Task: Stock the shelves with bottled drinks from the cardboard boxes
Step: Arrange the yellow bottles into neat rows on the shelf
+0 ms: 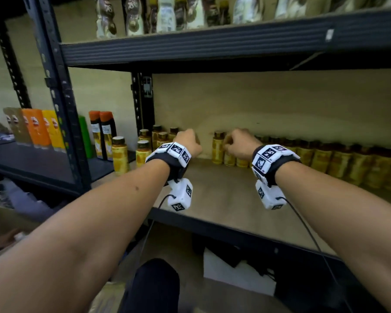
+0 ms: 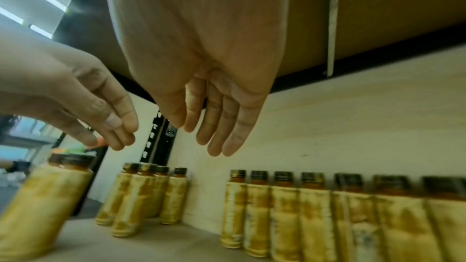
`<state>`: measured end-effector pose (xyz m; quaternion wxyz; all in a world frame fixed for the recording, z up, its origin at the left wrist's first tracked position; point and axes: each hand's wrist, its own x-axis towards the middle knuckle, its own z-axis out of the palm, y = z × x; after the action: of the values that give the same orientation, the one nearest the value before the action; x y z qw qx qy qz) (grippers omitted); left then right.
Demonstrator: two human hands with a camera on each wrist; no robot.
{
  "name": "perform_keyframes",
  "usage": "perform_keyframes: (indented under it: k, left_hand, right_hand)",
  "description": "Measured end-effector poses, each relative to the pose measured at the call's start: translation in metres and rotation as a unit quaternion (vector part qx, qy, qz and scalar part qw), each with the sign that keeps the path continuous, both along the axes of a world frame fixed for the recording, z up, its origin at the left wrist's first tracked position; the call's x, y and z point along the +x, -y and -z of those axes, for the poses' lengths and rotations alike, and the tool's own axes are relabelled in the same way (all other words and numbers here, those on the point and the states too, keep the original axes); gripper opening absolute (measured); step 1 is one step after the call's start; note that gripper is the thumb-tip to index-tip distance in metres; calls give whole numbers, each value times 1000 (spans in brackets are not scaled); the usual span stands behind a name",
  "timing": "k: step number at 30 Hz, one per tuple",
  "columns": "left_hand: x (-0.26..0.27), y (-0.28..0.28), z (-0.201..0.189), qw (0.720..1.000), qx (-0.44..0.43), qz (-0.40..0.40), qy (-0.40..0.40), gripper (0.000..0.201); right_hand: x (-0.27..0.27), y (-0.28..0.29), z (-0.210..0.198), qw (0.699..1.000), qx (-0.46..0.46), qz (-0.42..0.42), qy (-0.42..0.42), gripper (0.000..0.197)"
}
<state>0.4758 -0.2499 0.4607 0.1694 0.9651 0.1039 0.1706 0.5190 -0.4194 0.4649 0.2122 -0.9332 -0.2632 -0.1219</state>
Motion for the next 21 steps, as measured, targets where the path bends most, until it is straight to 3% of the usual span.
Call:
perform_keyframes:
  k: [6, 10, 12, 14, 19, 21]
  left_hand:
    - [68, 27, 18, 997, 38, 52, -47, 32]
    - [123, 16, 25, 992, 93, 45, -78, 41]
    - [149, 6, 29, 993, 67, 47, -83, 42]
    - [175, -5, 36, 996, 37, 33, -73, 47]
    - [238, -5, 46, 994, -69, 64, -53, 92]
    - [258, 4, 56, 991, -100, 79, -43, 93]
  right_hand:
    - [35, 59, 14, 998, -35, 52, -10, 16]
    - [73, 69, 20, 995, -72, 71, -15, 39]
    - [96, 64, 23, 994, -76, 83, -11, 33]
    - [121, 51, 24, 990, -101, 96, 12, 13]
    - [184, 1, 20, 983, -157, 54, 72, 34]
    - [201, -14, 21, 971, -220, 39, 88, 41]
